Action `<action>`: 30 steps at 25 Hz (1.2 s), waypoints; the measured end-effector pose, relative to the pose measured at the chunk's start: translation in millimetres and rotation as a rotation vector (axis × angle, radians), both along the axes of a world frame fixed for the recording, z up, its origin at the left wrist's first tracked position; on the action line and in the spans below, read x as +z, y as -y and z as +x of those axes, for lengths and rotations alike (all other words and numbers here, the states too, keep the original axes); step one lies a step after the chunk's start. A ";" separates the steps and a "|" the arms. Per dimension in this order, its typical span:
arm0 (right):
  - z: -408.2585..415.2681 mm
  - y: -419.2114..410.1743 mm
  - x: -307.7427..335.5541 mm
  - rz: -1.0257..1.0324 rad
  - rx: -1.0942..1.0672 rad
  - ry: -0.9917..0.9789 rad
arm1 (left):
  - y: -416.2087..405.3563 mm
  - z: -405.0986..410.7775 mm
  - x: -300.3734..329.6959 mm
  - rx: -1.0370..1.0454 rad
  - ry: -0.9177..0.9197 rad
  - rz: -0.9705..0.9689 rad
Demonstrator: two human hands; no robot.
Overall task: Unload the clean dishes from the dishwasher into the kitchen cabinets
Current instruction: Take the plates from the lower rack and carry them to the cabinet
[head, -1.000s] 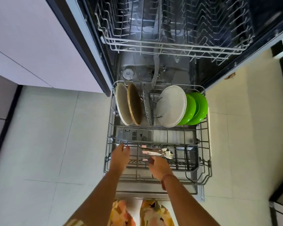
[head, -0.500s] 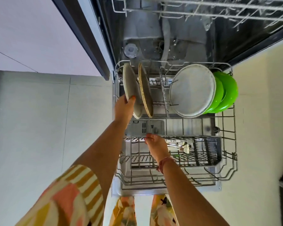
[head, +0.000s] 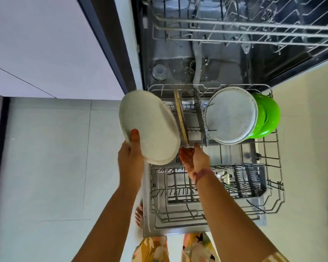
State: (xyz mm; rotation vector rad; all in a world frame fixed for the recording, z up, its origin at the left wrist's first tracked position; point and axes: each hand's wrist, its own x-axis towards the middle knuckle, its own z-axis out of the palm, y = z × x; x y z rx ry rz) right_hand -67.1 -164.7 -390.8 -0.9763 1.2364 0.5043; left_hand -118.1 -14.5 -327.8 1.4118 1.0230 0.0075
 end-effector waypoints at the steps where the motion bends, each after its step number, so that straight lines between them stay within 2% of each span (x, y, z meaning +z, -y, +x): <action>1: 6.0 -2.9 1.5 0.011 -0.031 0.007 | -8.1 -13.4 3.2 0.040 0.026 -0.076; 4: 17.2 -6.1 -4.9 0.003 -0.058 -0.006 | -26.5 -46.3 -8.4 0.163 0.047 -0.276; 10: 18.3 -2.8 -17.7 0.208 -0.183 0.001 | -34.4 -77.0 -36.7 0.214 -0.057 -0.406; 16: -13.3 11.4 30.4 0.221 -0.017 -0.014 | -25.7 -84.6 -24.7 0.233 -0.101 -0.475; 20: -52.5 24.0 104.2 0.102 0.206 0.059 | -16.5 -88.0 33.8 0.193 -0.043 -0.587; 26: -82.8 50.0 217.9 -0.044 0.464 0.332 | -10.9 -99.1 147.2 0.195 0.008 -0.687; 30: -84.4 57.3 275.7 -0.246 0.599 0.491 | -6.4 -101.0 193.7 0.250 0.088 -0.786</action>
